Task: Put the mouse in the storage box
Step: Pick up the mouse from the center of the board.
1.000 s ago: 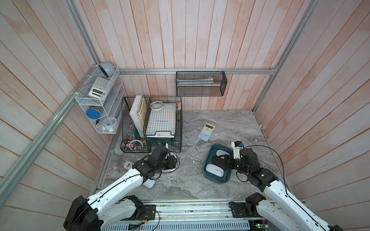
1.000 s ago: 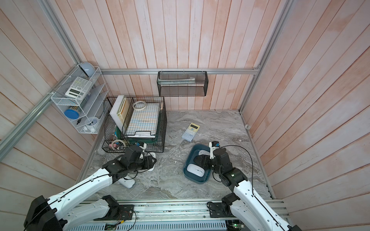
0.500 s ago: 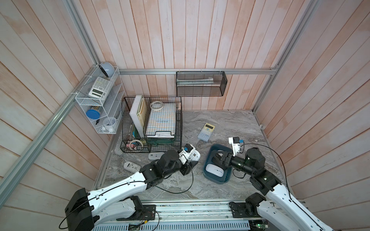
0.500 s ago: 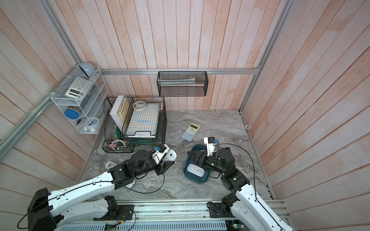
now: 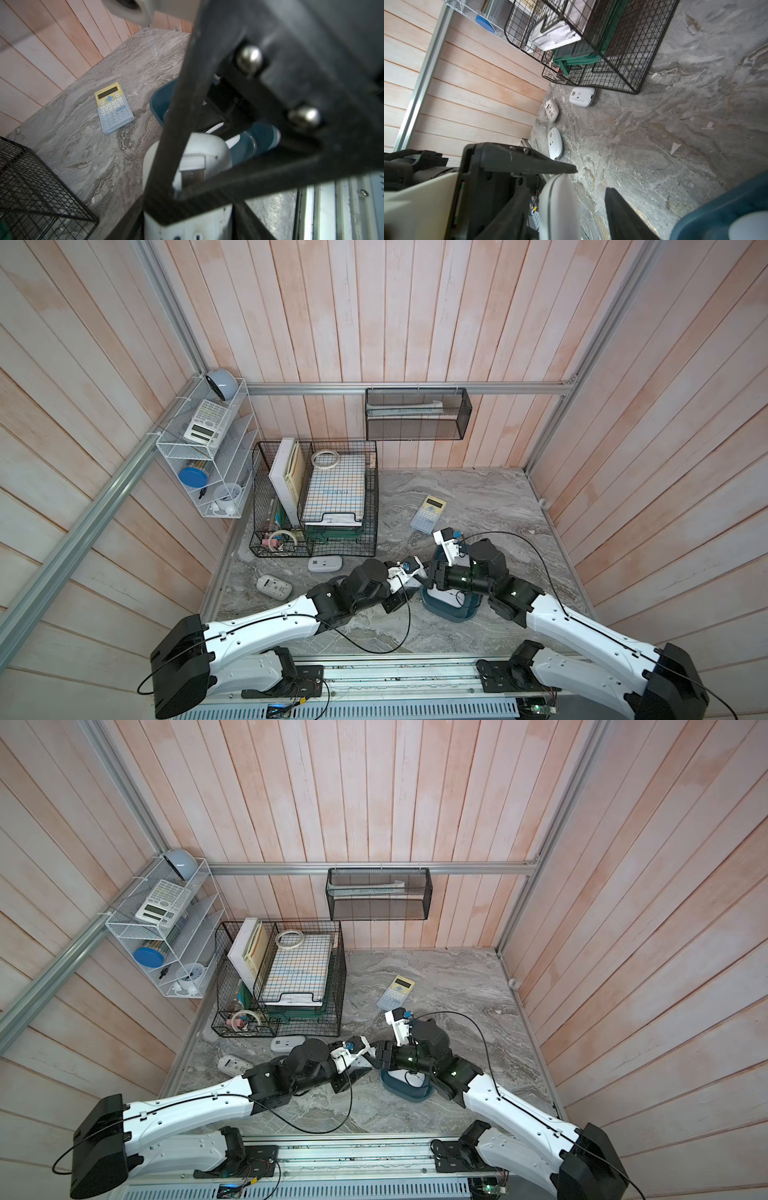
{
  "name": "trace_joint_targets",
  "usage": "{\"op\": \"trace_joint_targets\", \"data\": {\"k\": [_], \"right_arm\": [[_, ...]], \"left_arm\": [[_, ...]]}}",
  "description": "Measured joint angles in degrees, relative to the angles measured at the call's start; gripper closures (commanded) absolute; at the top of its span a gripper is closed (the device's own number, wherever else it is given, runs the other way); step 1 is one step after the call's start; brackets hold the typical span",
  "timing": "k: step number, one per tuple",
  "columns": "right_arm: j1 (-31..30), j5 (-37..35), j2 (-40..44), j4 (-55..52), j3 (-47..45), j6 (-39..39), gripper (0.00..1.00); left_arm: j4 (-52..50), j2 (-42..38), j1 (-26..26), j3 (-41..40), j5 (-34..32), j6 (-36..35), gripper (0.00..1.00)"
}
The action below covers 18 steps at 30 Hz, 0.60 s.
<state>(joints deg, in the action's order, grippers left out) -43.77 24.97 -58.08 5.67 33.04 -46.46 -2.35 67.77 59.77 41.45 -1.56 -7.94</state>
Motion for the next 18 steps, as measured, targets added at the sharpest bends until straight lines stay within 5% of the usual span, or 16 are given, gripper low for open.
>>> {"op": "trace_joint_targets", "data": {"k": [8, 15, 18], "right_arm": [[-3.34, -0.02, -5.16, 1.9, 1.66, 0.09, 0.63], [-3.67, -1.55, -5.44, 1.77, 2.05, 1.42, 0.77], [-3.43, -3.17, -5.38, 0.61, 2.21, 1.66, 0.76]], "left_arm": [[-0.72, -0.11, 0.02, -0.02, -0.42, -0.44, 0.48], [0.04, -2.19, 0.2, -0.72, -1.46, 0.26, 0.01], [0.87, -4.15, 0.24, -1.77, -2.89, 1.75, 0.0]]}}
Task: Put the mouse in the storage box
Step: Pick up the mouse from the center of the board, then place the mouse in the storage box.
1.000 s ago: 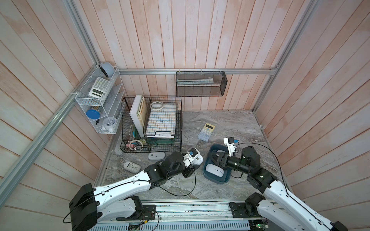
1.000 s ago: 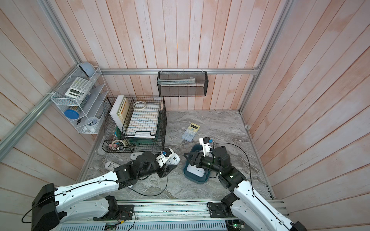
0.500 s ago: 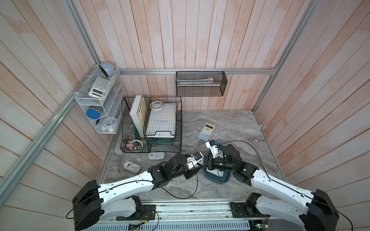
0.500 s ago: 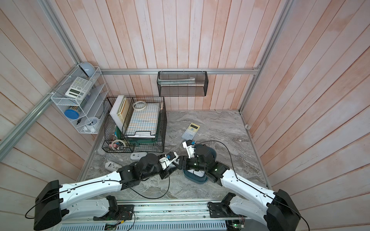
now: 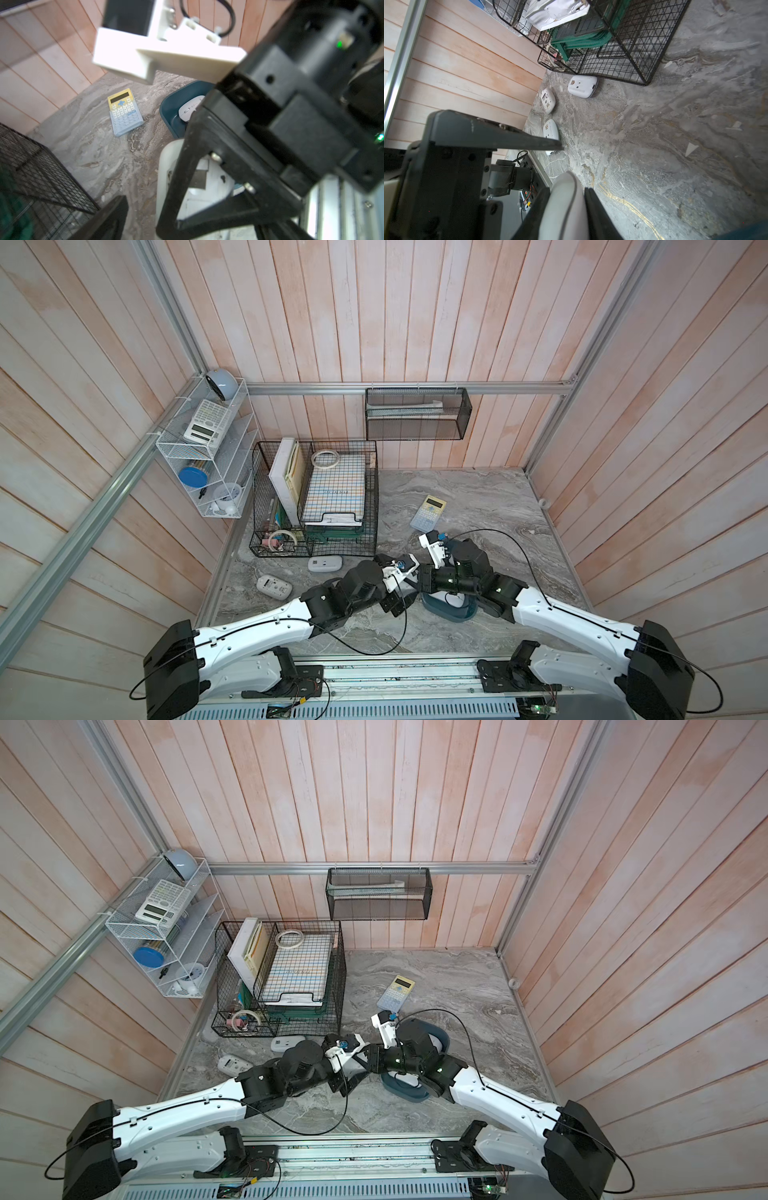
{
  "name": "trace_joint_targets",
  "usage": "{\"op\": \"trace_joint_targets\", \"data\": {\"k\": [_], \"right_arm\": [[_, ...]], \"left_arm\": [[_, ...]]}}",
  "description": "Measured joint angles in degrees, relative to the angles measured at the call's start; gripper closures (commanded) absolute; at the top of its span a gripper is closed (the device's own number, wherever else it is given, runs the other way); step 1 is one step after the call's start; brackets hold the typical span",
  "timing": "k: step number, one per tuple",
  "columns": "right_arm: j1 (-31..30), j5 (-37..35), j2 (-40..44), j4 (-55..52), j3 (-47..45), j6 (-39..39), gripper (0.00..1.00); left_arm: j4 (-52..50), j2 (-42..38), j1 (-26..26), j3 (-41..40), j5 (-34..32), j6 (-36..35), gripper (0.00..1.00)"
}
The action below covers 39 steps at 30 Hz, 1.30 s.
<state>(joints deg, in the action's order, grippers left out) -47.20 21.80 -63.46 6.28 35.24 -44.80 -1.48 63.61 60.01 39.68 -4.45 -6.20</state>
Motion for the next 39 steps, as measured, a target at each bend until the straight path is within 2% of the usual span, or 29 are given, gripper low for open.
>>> {"op": "trace_joint_targets", "data": {"k": [5, 10, 15, 20, 23, 32, 37, 39], "right_arm": [[4.11, -2.82, 2.21, -7.02, 1.51, 3.13, 0.75], [8.24, -18.23, 8.02, -23.98, 6.71, 12.28, 0.75], [10.1, -32.61, 10.27, -36.06, 8.33, 17.44, 0.74], [9.97, -42.07, 6.38, -43.5, 8.33, 18.32, 0.73], [9.18, -44.98, 2.86, -45.16, 8.33, 18.32, 0.73], [6.32, -51.71, -6.27, -47.08, 9.94, 17.84, 0.71], [4.94, -52.72, -12.0, -48.39, 13.79, 17.44, 0.58], [4.46, -52.76, -14.34, -49.37, 15.74, 17.31, 0.49]], "left_arm": [[-0.76, -3.54, 0.0, -1.9, -3.23, 3.65, 0.0], [-7.3, -8.96, -0.02, -2.56, -14.01, 14.58, 0.0], [-16.9, -13.88, -1.31, -4.26, -23.3, 28.2, 0.0], [-26.56, -16.61, -7.85, -6.67, -25.86, 40.81, 0.0], [-31.01, -17.03, -10.43, -6.91, -25.99, 45.66, 0.0], [-38.42, -17.25, -10.88, -6.91, -26.21, 51.98, 0.0], [-43.32, -17.22, -10.99, -6.86, -28.48, 56.72, 0.0], [-45.44, -16.92, -11.08, -6.47, -29.29, 58.77, 0.0]]}}
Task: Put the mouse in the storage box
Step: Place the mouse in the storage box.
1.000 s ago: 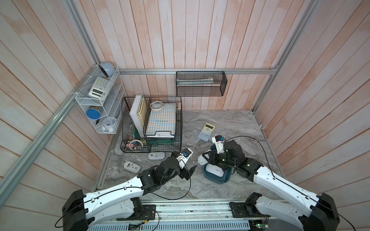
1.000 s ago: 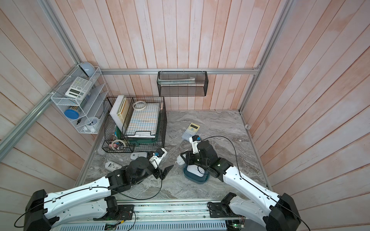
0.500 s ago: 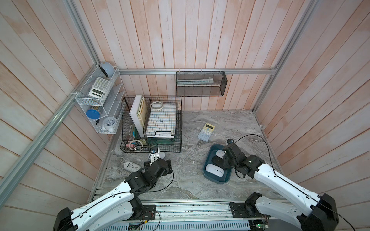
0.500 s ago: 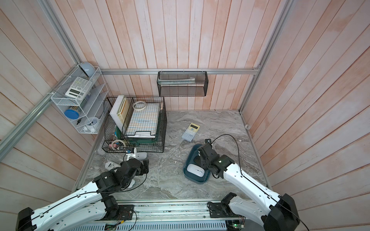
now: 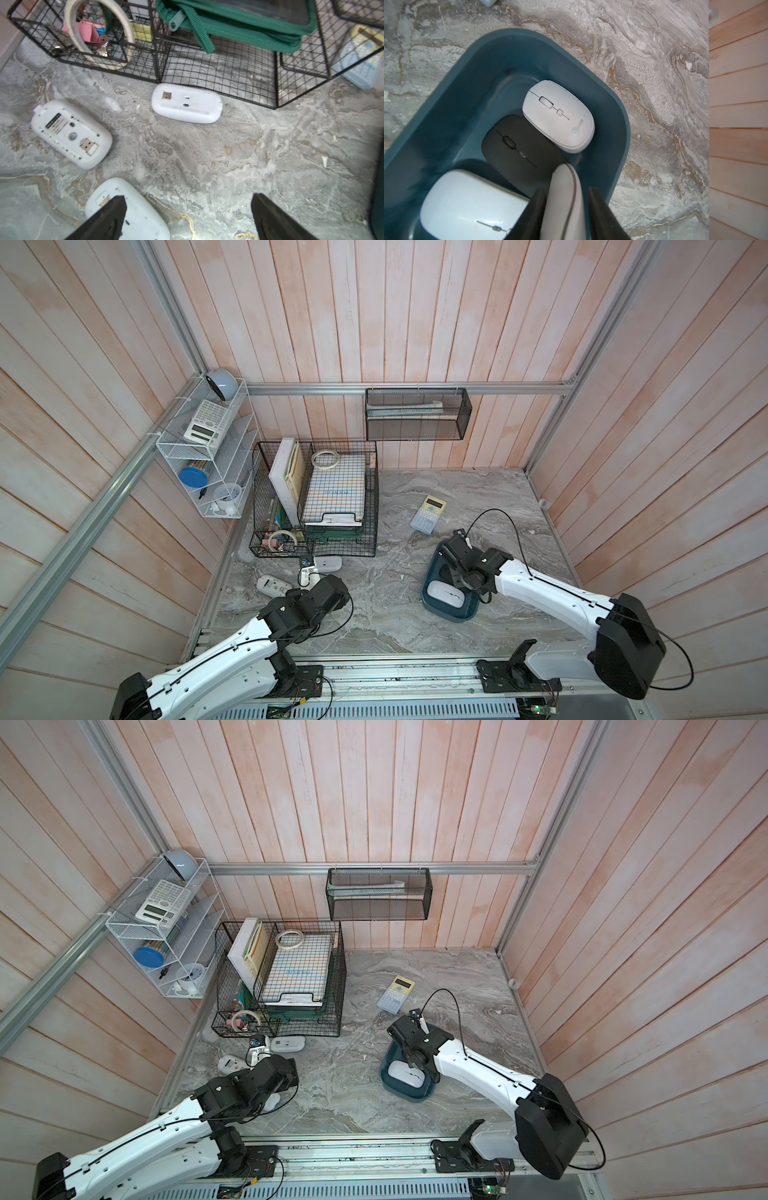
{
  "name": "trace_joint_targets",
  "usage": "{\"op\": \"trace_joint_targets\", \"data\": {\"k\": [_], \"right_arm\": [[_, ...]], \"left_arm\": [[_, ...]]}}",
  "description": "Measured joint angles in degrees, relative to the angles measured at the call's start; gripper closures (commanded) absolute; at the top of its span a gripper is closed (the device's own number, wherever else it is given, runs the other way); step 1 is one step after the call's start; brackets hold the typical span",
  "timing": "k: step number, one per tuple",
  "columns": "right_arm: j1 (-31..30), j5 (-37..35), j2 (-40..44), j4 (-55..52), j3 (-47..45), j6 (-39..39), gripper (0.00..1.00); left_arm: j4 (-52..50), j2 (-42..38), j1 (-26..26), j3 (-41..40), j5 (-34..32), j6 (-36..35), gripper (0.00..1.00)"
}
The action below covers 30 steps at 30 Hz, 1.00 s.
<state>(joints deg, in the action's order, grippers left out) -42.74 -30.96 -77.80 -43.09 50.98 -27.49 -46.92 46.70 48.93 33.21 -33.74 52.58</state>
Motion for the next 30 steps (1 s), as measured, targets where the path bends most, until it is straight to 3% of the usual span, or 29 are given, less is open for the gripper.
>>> {"op": "trace_joint_targets", "data": {"k": [4, 11, 16, 21, 30], "right_arm": [[-1.75, -0.35, -5.11, -1.81, 4.37, -0.07, 0.34], [-4.81, 1.2, -4.92, -1.55, 6.27, 1.09, 0.26], [-4.85, 6.23, 5.86, 5.25, 3.15, 3.41, 0.22], [-4.85, 8.44, 20.61, 15.76, -7.1, 4.5, 0.2], [-4.85, 11.78, 39.71, 27.93, -19.37, 8.5, 0.2]], "left_arm": [[-3.39, 1.22, -0.17, 1.29, -1.42, 4.02, 0.0], [-7.74, 1.49, -0.17, 1.95, -2.75, 9.29, 0.0], [-12.35, 1.2, -0.28, 2.82, -4.02, 14.1, 0.0], [-15.98, -0.35, -0.5, 3.78, -4.66, 18.23, 0.0], [-17.03, -2.6, -0.55, 3.8, -4.02, 18.91, 0.0]]}}
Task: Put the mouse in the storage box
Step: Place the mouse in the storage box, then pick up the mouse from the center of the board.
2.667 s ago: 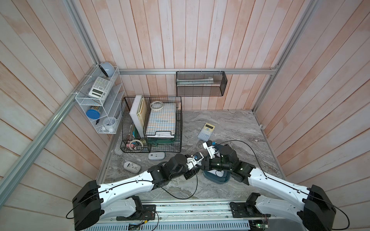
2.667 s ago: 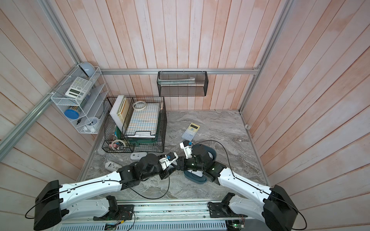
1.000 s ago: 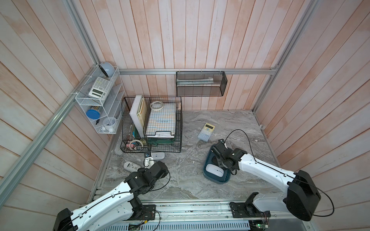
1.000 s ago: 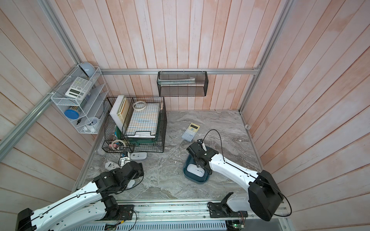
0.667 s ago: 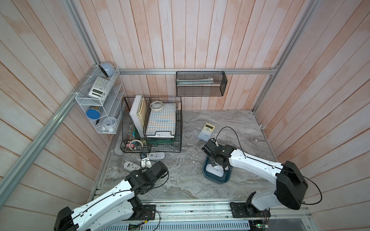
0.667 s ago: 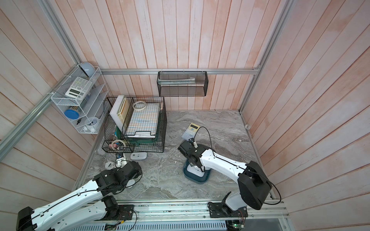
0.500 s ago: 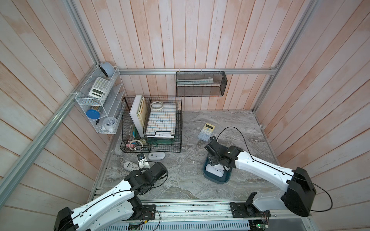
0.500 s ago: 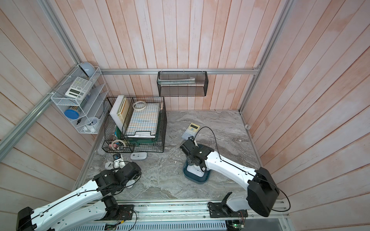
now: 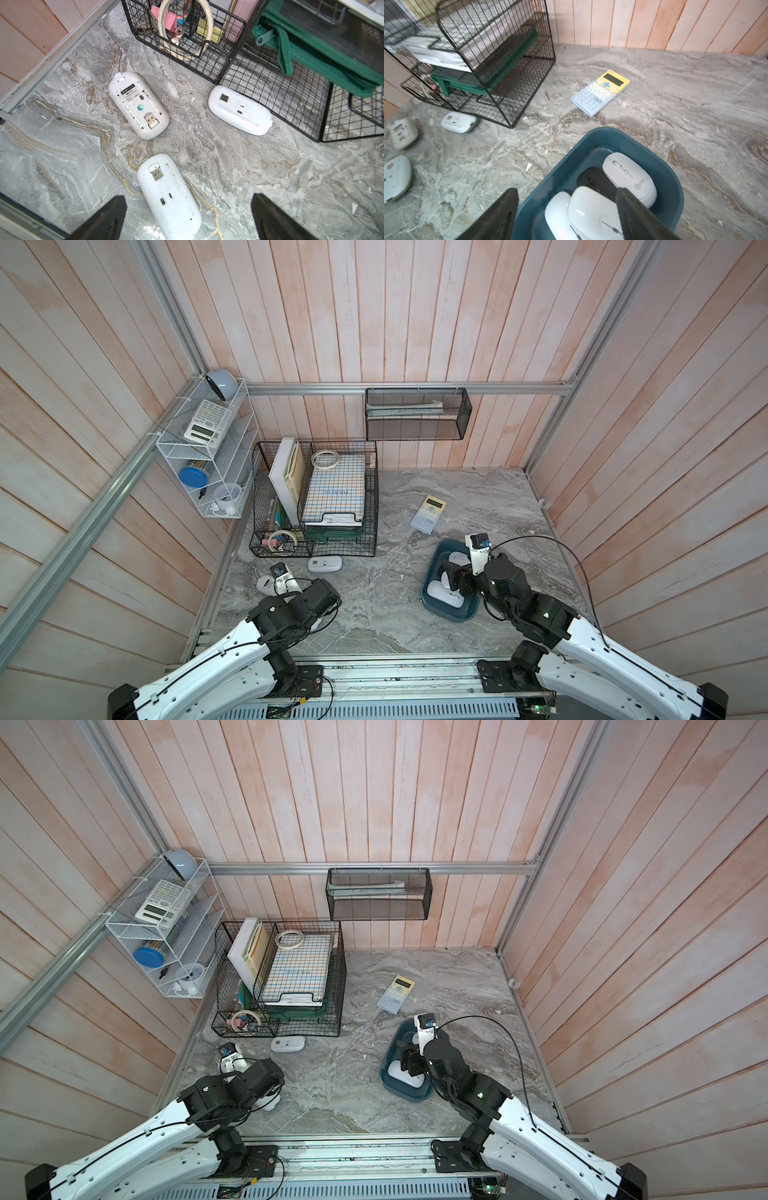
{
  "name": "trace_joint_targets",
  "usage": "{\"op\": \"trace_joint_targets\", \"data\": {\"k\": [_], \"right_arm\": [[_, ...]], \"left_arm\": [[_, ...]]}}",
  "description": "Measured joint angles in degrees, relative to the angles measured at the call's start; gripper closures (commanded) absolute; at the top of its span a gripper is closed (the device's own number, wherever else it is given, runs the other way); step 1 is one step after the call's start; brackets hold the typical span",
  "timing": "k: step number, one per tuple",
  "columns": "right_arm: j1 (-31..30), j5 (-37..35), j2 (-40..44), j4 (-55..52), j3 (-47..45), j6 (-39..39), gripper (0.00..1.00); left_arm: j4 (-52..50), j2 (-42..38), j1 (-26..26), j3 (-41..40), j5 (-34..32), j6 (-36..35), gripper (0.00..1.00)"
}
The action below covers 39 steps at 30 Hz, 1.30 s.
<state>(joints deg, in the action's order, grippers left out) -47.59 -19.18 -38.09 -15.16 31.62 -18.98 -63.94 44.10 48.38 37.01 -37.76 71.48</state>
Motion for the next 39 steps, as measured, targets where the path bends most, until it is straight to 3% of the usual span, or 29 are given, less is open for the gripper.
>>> {"op": "trace_joint_targets", "data": {"k": [11, 16, 23, 39], "right_arm": [[0.0, -2.91, 11.23, 8.52, -11.13, 2.99, 0.21], [1.05, -3.67, 10.38, 11.87, -13.03, 4.72, 0.21], [9.62, -0.11, 4.98, 18.21, -13.2, 4.02, 0.23], [9.92, 4.31, 9.68, 21.57, -18.36, 3.43, 0.26]], "left_arm": [[-2.34, 1.53, 0.0, 0.02, 1.18, 3.06, 0.0], [-2.27, 1.31, 0.0, 0.02, 1.14, 2.38, 0.0], [-2.49, 1.33, 0.0, 0.07, 1.51, 2.32, 0.0], [-4.87, 2.49, 0.0, -2.1, 7.5, 12.2, 0.0]]}}
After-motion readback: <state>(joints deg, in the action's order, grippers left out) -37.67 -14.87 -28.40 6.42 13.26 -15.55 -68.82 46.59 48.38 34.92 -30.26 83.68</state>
